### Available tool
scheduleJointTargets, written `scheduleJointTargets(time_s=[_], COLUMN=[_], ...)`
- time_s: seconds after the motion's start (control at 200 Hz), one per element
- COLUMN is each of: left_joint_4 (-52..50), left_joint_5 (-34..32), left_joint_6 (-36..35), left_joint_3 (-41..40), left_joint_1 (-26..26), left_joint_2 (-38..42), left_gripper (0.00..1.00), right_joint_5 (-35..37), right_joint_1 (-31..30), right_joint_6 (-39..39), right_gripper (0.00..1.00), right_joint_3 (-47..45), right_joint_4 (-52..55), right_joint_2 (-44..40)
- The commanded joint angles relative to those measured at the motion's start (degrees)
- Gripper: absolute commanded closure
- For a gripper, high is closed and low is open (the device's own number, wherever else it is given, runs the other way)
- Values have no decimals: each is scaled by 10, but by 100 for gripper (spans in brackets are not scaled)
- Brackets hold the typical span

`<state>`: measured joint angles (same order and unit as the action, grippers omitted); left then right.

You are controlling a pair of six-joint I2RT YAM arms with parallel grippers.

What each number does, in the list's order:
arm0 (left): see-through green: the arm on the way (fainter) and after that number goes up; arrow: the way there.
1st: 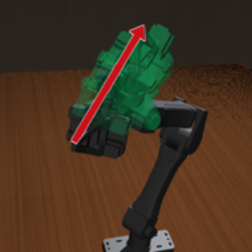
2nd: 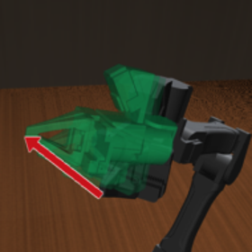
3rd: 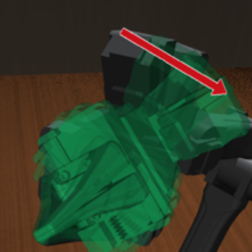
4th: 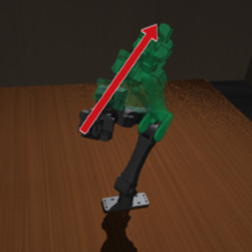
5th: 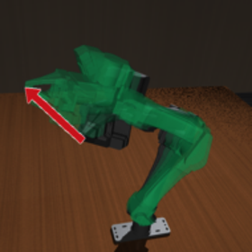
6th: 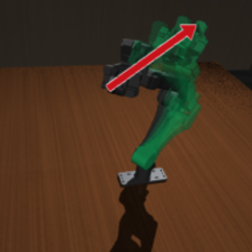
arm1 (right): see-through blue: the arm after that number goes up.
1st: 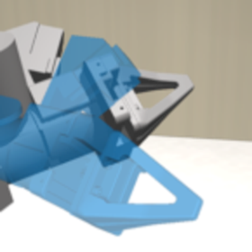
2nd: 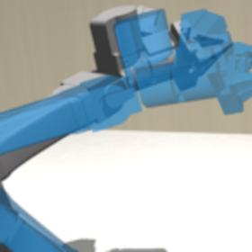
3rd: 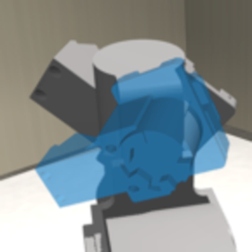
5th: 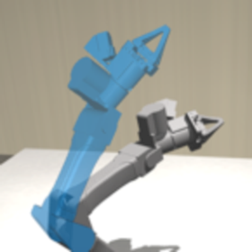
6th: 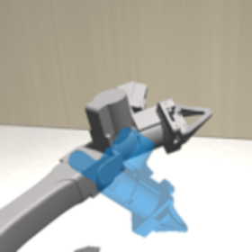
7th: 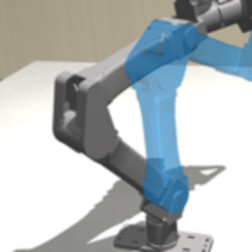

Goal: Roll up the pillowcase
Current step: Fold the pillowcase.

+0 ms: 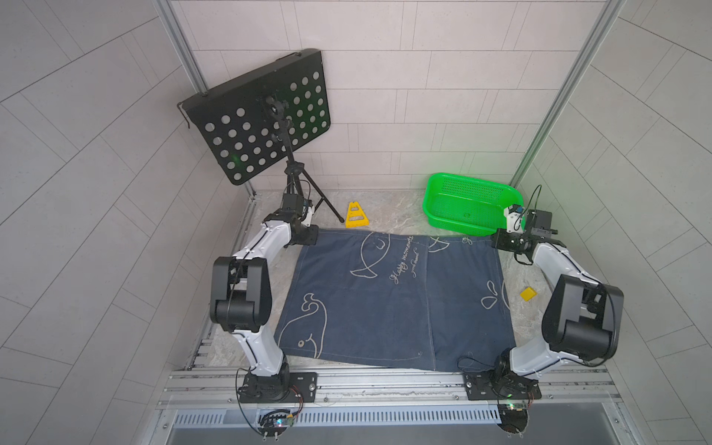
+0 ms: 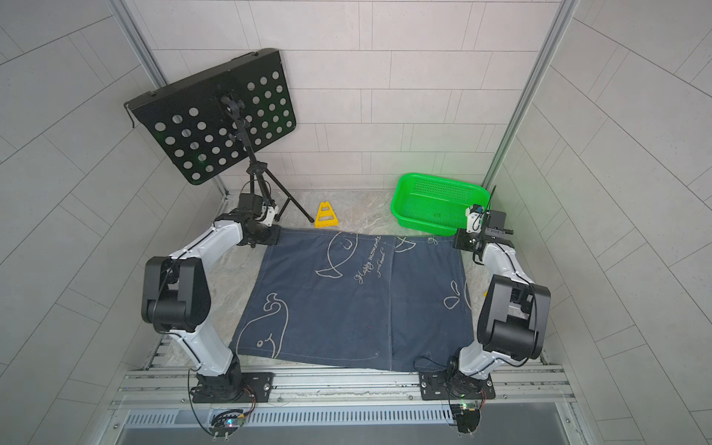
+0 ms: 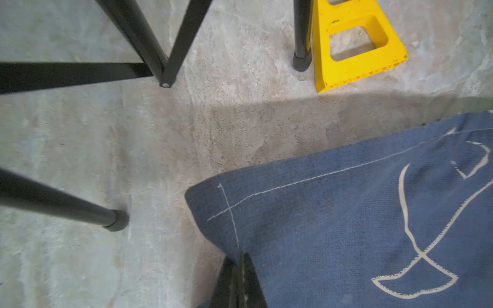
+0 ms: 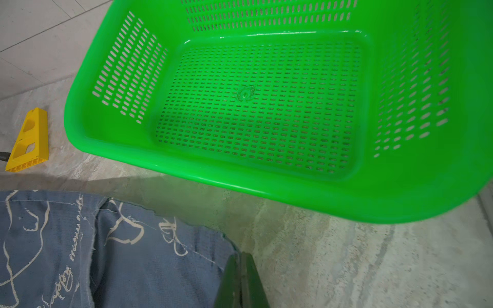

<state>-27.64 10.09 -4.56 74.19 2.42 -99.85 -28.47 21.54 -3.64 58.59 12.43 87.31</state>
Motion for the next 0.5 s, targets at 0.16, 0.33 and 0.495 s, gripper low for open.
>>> scheduleJointTargets(time_s=[0.16,0.33,0.495], left_joint_4=[87,94,97], left_joint_5=[-76,-83,-73], left_joint_6=[-31,-36,-37], left_joint_3=[-27,30,82], left_joint_1=[-11,-14,-14], left_joint_2=[61,41,15], left_gripper=[100,100,100], right_joint_5=[-16,-38,-58], right_joint_1=[25,25,25], right_joint_6=[-8,-22,-33], right_gripper=[100,100,100], right_joint_3=[3,28,63], right_joint_4=[-25,-62,-87], right_joint_2=[-44,-27,5])
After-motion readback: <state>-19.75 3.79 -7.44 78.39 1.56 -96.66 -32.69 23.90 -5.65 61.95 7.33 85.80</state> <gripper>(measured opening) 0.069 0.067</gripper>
